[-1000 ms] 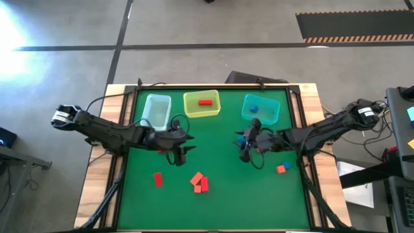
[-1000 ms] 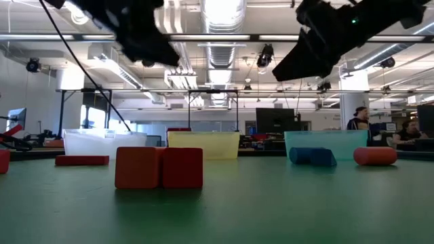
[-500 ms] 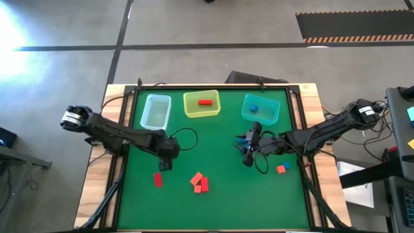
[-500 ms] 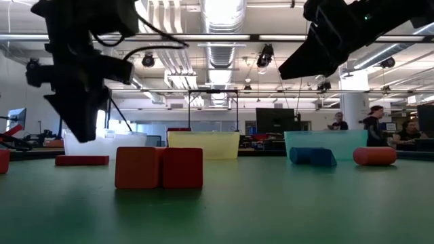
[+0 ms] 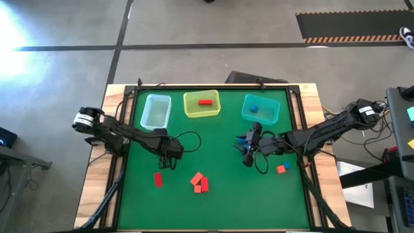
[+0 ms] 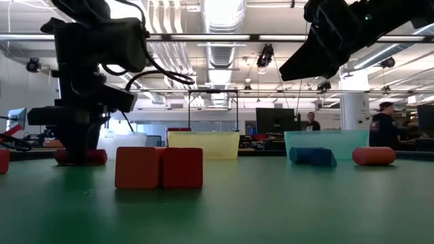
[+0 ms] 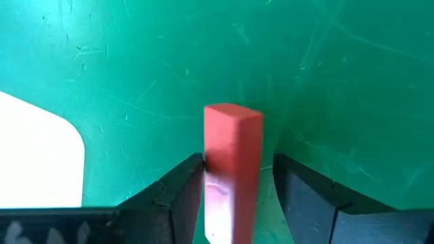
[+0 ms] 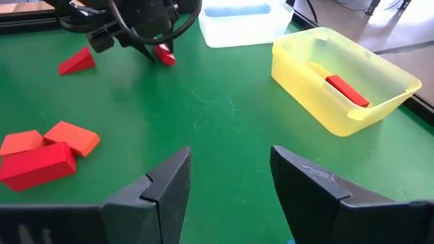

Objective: Sort & place blocks by color
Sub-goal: Put the red block into the yellow bin

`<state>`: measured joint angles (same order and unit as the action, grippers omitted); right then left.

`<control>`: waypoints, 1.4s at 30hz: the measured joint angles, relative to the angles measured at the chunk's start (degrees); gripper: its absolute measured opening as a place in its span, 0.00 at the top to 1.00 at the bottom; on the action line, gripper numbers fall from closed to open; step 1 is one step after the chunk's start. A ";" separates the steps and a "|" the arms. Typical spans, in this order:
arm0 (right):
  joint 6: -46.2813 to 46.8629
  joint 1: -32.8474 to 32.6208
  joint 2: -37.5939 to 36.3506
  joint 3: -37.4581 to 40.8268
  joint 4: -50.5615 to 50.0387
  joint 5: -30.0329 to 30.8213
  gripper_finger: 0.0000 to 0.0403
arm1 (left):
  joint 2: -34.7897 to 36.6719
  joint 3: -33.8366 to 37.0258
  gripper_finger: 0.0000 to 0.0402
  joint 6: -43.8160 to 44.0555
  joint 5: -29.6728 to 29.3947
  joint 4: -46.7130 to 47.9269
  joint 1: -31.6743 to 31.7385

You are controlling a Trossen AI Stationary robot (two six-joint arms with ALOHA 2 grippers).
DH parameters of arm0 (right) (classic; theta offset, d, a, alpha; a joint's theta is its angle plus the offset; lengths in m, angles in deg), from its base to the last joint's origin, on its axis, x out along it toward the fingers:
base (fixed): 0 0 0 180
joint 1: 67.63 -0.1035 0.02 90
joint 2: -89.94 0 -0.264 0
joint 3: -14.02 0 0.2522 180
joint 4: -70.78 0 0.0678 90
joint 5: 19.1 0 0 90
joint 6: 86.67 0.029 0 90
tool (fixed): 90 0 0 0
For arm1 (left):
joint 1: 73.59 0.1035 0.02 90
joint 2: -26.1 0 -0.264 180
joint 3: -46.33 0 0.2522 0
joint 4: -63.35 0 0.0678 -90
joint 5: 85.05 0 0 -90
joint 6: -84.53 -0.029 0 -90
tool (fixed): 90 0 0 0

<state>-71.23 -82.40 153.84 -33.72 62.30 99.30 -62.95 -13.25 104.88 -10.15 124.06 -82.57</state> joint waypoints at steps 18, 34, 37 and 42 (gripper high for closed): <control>0.48 0.00 0.02 0.02 -0.46 -4.45 0.52 | -0.84 -0.61 0.79 1.39 3.98 0.37 1.62; 0.60 -3.06 -0.46 0.04 -3.51 -12.37 0.52 | 1.30 -23.18 0.79 -9.94 5.82 3.04 2.00; 1.55 -4.25 -0.95 0.07 -5.41 -12.37 0.52 | 1.30 -27.58 0.79 -16.73 5.82 2.52 3.32; 2.05 -5.80 -2.05 0.09 -6.42 -12.37 0.52 | 1.30 -31.42 0.79 -25.80 5.75 -4.25 7.50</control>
<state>-69.17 -88.19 151.79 -33.63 55.88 86.93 -61.65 -44.67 79.08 -4.39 119.81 -75.06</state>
